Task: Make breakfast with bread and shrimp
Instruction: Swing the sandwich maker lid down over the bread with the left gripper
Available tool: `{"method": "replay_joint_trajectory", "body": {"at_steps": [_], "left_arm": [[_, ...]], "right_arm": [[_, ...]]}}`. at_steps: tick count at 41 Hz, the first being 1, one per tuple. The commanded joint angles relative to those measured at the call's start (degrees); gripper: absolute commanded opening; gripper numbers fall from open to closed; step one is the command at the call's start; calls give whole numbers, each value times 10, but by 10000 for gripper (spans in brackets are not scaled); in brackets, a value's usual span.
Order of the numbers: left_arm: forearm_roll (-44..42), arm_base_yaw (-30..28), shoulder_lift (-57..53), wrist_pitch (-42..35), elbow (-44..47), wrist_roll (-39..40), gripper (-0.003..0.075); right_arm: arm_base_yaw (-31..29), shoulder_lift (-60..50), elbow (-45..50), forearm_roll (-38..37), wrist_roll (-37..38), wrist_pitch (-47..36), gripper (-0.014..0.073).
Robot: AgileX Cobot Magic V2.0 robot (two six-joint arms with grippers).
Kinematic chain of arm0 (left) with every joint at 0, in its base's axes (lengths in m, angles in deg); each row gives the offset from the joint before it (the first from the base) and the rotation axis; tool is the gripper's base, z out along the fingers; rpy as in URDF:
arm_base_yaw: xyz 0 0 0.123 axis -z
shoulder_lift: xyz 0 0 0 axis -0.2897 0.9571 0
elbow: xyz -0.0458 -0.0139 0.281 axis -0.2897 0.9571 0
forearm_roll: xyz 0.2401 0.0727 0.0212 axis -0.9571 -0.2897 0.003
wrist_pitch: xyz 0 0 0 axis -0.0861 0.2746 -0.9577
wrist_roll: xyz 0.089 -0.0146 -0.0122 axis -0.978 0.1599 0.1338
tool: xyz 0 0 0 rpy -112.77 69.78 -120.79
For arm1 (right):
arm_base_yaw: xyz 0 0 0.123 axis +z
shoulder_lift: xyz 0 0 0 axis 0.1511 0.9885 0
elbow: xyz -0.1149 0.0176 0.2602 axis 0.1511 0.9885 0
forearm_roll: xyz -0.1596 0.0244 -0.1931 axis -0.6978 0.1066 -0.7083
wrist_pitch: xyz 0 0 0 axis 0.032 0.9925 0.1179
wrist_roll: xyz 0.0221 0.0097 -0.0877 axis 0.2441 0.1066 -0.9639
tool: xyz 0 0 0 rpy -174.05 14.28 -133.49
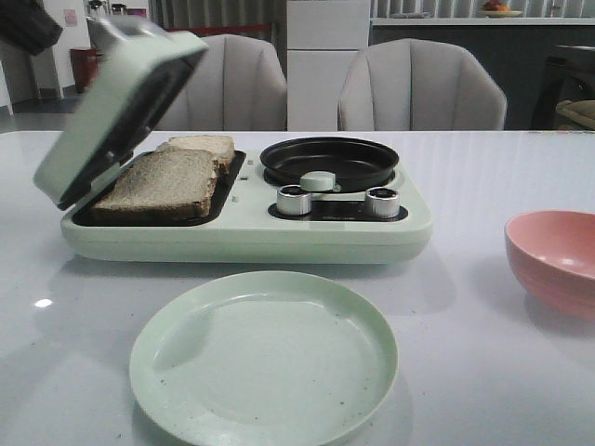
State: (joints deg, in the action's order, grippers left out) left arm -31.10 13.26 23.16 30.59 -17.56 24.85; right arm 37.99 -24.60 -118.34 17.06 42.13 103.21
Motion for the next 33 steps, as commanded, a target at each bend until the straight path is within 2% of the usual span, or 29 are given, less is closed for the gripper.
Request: {"method": "replay_joint_trajectory", "body": {"at_steps": [1,9,23,28,33], "left_arm": [[-1,37,-74,-52,33,-5,99],[-27,132,-186,-151,169,-7,99],[-39,339,-349,-240,345,-7,102],[-44,382,-390,-268,391,19,103],[-101,394,-427,-275,427,81,103]], "right_arm": [[0,0,-16,-3,0,-40,515],[0,0,-16,-10,-2,-49,515],[0,0,-16,-10,-2,-56,515],[0,0,-16,-1,-2,-55,515],[0,1,-14,4,-2,-43,515]]}}
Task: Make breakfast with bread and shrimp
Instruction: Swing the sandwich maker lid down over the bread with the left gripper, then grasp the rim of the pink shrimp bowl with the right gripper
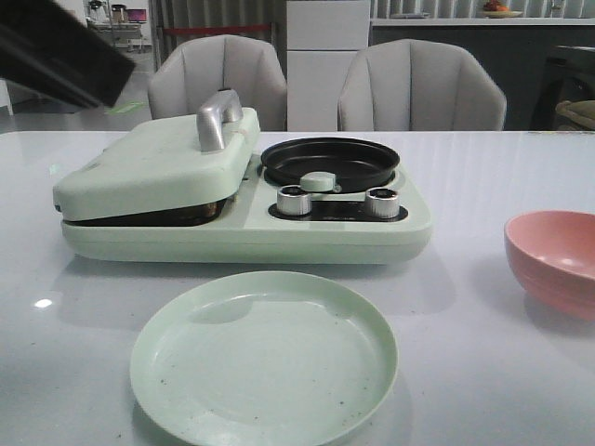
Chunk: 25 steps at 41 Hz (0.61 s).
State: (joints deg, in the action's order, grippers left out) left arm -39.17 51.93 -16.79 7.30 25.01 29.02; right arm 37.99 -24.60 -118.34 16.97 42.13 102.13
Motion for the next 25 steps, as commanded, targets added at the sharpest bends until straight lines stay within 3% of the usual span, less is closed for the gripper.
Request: {"method": "replay_joint_trajectory", "body": {"at_steps": [1,5,13,25], "left_arm": [[-33,7,-34,-44,8,56,103],[-81,7,-59,-45,27,82,103],[-81,7,-67,-40,33,82,102],[-81,7,-67,-40,33,82,102]], "right_arm": [[0,3,-13,1,-1,-33,515],[-11,18,-14,-34,44,-33,515],[-91,97,-37,-146,163,-17,515],[-274,255,-98,-156,173,-14,515]]}}
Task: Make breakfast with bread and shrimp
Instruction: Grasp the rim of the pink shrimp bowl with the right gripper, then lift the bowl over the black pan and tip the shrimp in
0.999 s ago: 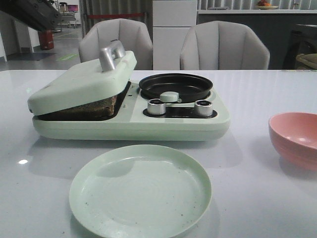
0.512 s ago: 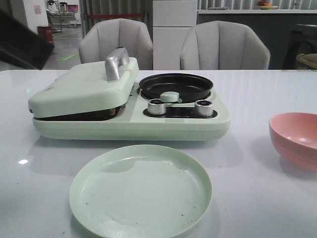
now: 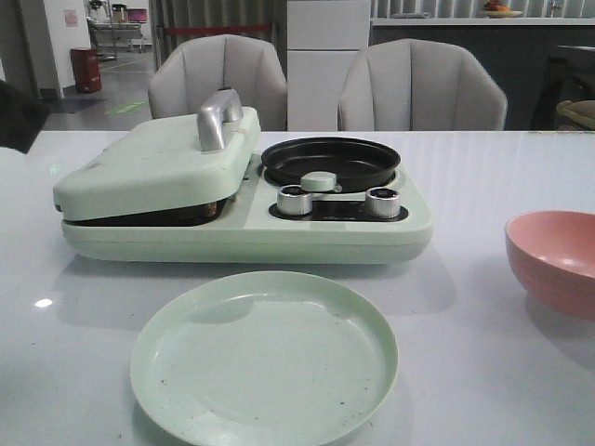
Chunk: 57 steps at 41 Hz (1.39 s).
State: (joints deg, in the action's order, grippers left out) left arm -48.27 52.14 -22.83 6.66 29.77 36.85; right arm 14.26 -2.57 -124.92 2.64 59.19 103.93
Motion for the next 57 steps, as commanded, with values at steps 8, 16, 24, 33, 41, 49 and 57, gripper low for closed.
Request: {"method": "replay_joint_trajectory", "body": {"at_steps": [8,16,24,33,41,49,57], "left_arm": [[10,5,-7,-34,-15,4,102],[10,5,-7,-33,-15,4,102],[10,5,-7,-33,-15,4,102],[12,5,-7,-33,-15,4,102],[13,5,-7,-33,-15,4,102],[13,5,-7,-33,-15,4,102],[13,5,-7,-33,-15,4,102]], "right_arm": [[-106,146,-69,37,-37,-46,515],[-150,246,-116,141,-145,-63,515],[-153,337,-163,172,-179,-82,515],[-153,411,-199,168,-185,-94,515],[-153,435,-206,163,-185,-98,348],[-153,435,-206,162,-189,-105,121],[-150,410,-206,158,-189,-103,43]]}}
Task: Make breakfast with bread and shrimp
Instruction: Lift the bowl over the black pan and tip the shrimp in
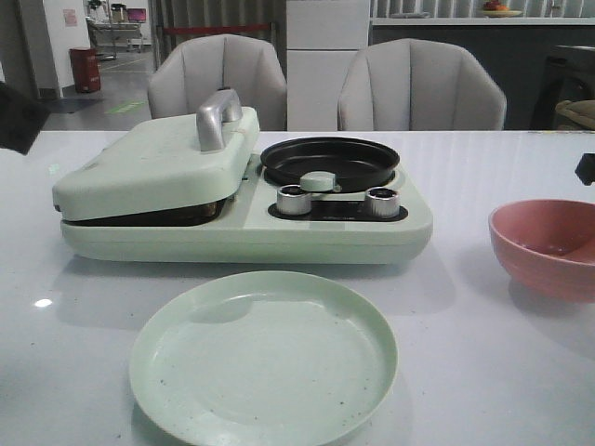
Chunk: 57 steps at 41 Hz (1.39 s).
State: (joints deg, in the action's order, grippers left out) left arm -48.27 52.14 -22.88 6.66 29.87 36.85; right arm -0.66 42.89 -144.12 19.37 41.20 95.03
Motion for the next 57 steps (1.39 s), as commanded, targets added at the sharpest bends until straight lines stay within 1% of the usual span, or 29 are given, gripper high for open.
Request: {"method": "replay_joint_trajectory", "body": {"at_steps": [1,8,15,19,21,25,29,35,41,46,48,51,57], "left_arm": [[13,5,-6,-31,-16,4,102],[13,5,-6,-24,-16,4,102],[13,5,-6,-23,-16,4,102],[13,5,-6,-20,-16,4,102],[13,5,-6,-20,-16,4,102],[13,5,-6,-20,-16,4,102],[13,5,-6,-20,-16,4,102],[14,5,-6,-20,-16,4,102],[20,5,-6,-20,-16,4,102],[21,5,-6,-20,-16,4,102],[21,5,-6,-20,-16,4,102],[25,5,-6,-20,-16,4,102],[34,5,-6,-20,-16,4,102]], "right_arm": [[2,-52,-15,-11,-11,-14,43],[42,-112,-53,-56,-21,-16,43],[112,-147,-134,-98,-15,-15,43],[154,-144,-190,-133,7,-14,43],[177,-140,-211,-169,34,-16,43],[219,-124,-259,-265,103,-18,43],[257,-95,-305,-381,180,-14,43],[306,-51,-348,-549,287,1,43],[351,-8,-363,-729,391,17,43],[386,25,-363,-886,492,61,43],[398,36,-363,-940,515,84,43],[414,55,-363,-1007,548,110,43],[438,85,-363,-1086,580,150,43]]}}
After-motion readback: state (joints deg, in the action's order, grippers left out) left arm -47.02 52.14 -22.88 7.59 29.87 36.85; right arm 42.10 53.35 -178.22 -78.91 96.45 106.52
